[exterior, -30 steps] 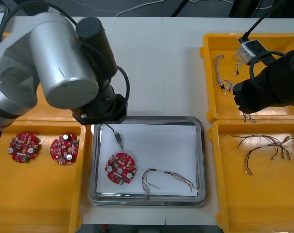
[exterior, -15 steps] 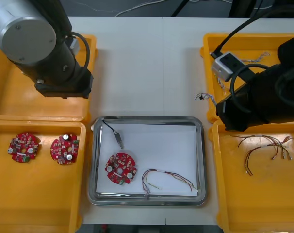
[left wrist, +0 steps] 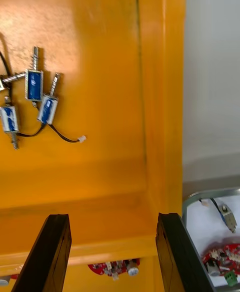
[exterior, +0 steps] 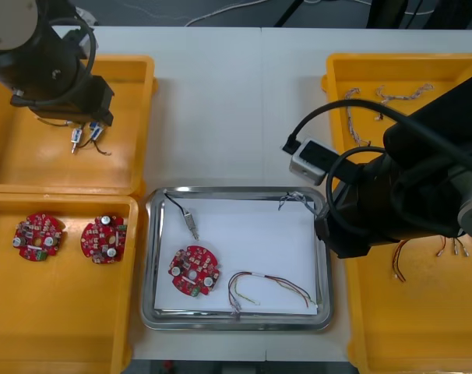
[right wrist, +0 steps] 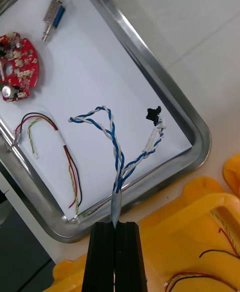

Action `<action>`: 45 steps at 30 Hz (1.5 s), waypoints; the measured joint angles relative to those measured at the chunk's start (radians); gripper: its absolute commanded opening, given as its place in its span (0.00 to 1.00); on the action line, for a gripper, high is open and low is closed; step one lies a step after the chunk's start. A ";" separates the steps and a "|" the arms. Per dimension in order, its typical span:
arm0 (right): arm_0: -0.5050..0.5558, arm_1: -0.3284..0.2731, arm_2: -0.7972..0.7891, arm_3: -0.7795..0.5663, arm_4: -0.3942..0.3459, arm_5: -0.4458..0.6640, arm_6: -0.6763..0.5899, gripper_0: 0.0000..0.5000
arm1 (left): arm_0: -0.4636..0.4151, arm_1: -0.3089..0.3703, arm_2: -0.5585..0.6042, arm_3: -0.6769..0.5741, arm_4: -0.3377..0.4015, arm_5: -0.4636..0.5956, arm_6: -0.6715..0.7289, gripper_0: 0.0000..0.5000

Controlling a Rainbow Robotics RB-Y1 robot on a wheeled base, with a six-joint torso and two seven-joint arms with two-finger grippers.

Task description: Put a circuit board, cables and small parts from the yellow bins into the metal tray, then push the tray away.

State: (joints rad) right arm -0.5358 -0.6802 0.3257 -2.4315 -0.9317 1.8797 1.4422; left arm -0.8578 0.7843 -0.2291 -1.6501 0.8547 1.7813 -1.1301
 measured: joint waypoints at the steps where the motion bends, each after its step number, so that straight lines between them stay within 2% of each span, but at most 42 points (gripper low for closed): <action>1: 0.000 0.000 0.011 0.000 0.001 -0.008 0.047 0.00 | 0.000 0.002 0.010 0.008 -0.006 -0.009 0.000 1.00; 4: -0.002 0.001 0.047 0.009 0.005 -0.033 0.154 0.00 | 0.004 0.012 0.046 0.021 -0.026 -0.028 0.000 1.00; 9: -0.029 0.010 0.125 0.066 0.019 -0.067 0.203 0.00 | 0.040 0.040 0.127 0.021 -0.038 -0.057 -0.024 1.00; 12: -0.063 0.021 0.179 0.108 0.032 -0.092 0.320 0.00 | 0.064 0.062 0.165 0.021 -0.038 -0.069 -0.050 1.00; 15: -0.093 0.030 0.229 0.147 0.047 -0.127 0.404 0.00 | 0.080 0.084 0.173 0.021 -0.038 -0.082 -0.088 1.00; 20: -0.124 0.040 0.283 0.214 0.060 -0.173 0.450 0.00 | 0.119 0.107 0.173 0.021 -0.036 -0.141 -0.115 1.00; 24: -0.126 0.046 0.300 0.271 0.074 -0.207 0.584 0.00 | 0.155 0.110 0.173 0.021 -0.036 -0.168 -0.117 1.00; 29: -0.128 0.050 0.334 0.337 0.119 -0.259 0.605 0.00 | 0.169 0.110 0.173 0.053 -0.036 -0.200 -0.166 1.00; 37: -0.148 0.069 0.435 0.465 0.170 -0.361 0.665 0.00 | 0.169 0.095 0.173 0.179 -0.034 -0.258 -0.383 1.00; 40: -0.150 0.078 0.456 0.500 0.177 -0.392 0.665 0.01 | 0.169 0.080 0.172 0.187 -0.039 -0.276 -0.392 1.00; 43: -0.150 0.082 0.471 0.510 0.194 -0.406 0.665 0.08 | 0.169 0.066 0.166 0.190 -0.051 -0.305 -0.392 1.00; 44: -0.150 0.082 0.474 0.510 0.198 -0.408 0.665 0.15 | 0.169 0.060 0.164 0.193 -0.056 -0.315 -0.392 1.00; 45: -0.150 0.083 0.476 0.510 0.199 -0.409 0.665 0.41 | 0.169 0.054 0.161 0.197 -0.061 -0.322 -0.392 1.00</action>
State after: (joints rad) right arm -0.6862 -0.5977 0.8022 -1.9214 -0.7328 1.4706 2.1076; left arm -0.6885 0.8381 -0.0676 -1.4536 0.7936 1.4595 -1.5217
